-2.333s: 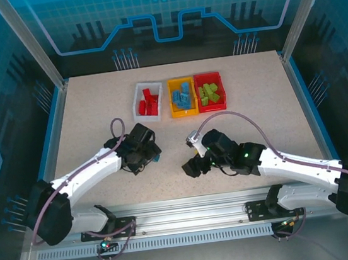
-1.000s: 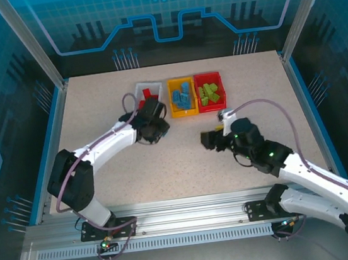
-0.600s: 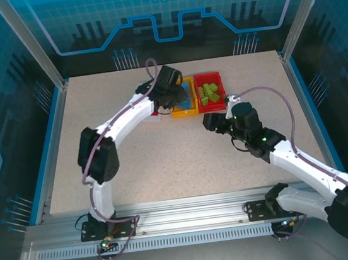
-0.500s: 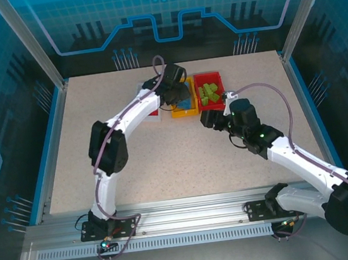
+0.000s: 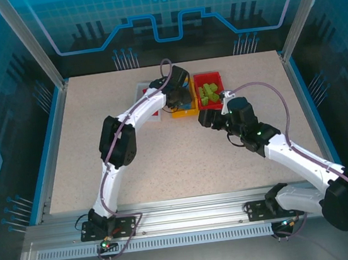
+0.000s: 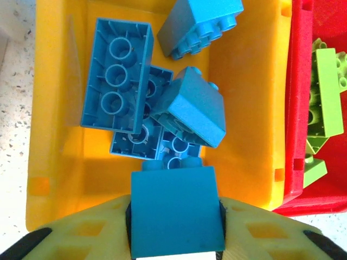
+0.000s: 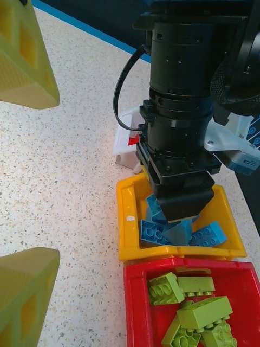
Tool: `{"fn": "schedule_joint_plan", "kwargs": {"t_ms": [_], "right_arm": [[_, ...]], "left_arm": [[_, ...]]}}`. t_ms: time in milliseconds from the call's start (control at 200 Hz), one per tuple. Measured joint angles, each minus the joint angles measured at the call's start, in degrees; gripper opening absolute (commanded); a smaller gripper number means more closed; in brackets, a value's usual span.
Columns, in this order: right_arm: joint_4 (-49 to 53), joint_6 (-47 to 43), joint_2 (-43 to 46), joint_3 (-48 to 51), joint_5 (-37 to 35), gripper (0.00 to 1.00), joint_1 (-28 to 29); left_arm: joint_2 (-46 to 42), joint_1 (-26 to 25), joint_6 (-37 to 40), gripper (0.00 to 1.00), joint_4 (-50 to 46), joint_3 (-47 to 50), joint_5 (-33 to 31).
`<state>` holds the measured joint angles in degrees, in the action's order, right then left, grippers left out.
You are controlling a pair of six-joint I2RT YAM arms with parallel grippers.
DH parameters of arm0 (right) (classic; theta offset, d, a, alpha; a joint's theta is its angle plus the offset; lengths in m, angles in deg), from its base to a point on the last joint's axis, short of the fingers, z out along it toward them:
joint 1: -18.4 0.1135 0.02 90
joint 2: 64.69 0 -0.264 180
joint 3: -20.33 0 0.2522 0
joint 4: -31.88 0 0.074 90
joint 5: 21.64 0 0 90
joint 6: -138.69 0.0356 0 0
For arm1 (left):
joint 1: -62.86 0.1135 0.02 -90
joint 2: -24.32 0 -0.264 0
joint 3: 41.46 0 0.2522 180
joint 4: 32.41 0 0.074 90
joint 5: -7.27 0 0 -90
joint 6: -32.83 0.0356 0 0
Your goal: Sort the legos into containers by color
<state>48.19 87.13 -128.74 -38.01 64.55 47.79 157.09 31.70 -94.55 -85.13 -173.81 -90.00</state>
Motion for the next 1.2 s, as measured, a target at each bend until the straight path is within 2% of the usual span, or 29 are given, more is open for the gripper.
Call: {"fn": "schedule_joint_plan", "kwargs": {"t_ms": [130,355,445,480,490,505,540,545,550,560,675,790,860,895,995,1111,1201], "right_arm": [[0.1,0.0,0.0,-0.1,0.1,0.71,-0.1],[1.8,-0.3,0.7,-0.1,0.2,0.72,-0.2],[4.2,-1.4,1.3,-0.9,-0.4,0.82,-0.2],[5.5,-2.1,1.5,-1.7,-0.9,0.87,-0.2],[5.8,-2.1,1.5,-1.9,-0.9,0.96,-0.3],[6.5,-2.1,1.5,-2.3,-1.3,1.00,-0.3],[8.3,-2.5,1.5,-3.6,-2.0,1.00,-0.6],[8.8,-2.8,1.5,-3.9,-2.2,1.00,-0.6],[8.9,-2.9,1.5,-4.1,-2.2,1.00,-0.7],[9.5,-3.0,1.5,-4.5,-2.7,1.00,-0.8],[15.3,-3.4,1.5,-9.0,-6.1,1.00,-4.1],[19.4,-5.1,2.6,-9.9,-12.9,1.00,-5.6],[21.7,-5.2,3.6,-9.2,-19.0,1.00,-6.0],[21.7,-5.3,4.3,-8.0,-21.2,1.00,-6.9],[15.9,-9.2,7.7,0.6,-22.1,1.00,-11.7],[4.7,-17.6,12.0,14.8,-21.9,1.00,-14.0],[0.2,-22.9,11.1,19.4,-21.8,1.00,-14.6]], "left_arm": [[0.7,0.0,0.1,0.61,-0.7,-1.5,0.0],[-0.3,0.0,0.1,0.60,-1.5,-2.1,0.0],[-4.5,0.0,0.0,0.61,-1.2,1.9,0.0],[-7.4,0.0,-0.1,0.62,-1.0,4.3,0.0],[-8.3,0.0,-0.2,0.63,-1.0,5.1,0.0],[-9.7,0.0,-0.2,0.64,-0.9,6.3,0.0],[-13.5,0.1,-0.2,0.81,-0.6,9.6,0.1],[-14.3,0.2,-0.3,0.90,-0.5,10.3,0.1],[-14.7,0.2,-0.2,0.94,-0.6,10.6,0.2],[-16.1,0.2,0.0,0.98,-0.6,11.6,0.3],[-32.7,2.0,-0.2,0.99,4.5,26.4,3.1],[-50.1,8.1,-0.2,0.99,8.5,42.7,4.4],[-58.3,11.8,-0.5,0.99,8.8,50.7,-0.4],[-62.1,12.6,-1.5,0.99,8.8,54.9,-4.9],[-71.4,12.6,-2.4,0.99,10.4,67.5,-16.5],[-78.6,12.6,6.0,0.99,21.5,83.9,-24.4],[-79.3,12.8,13.1,0.99,28.8,92.3,-28.6]]}}
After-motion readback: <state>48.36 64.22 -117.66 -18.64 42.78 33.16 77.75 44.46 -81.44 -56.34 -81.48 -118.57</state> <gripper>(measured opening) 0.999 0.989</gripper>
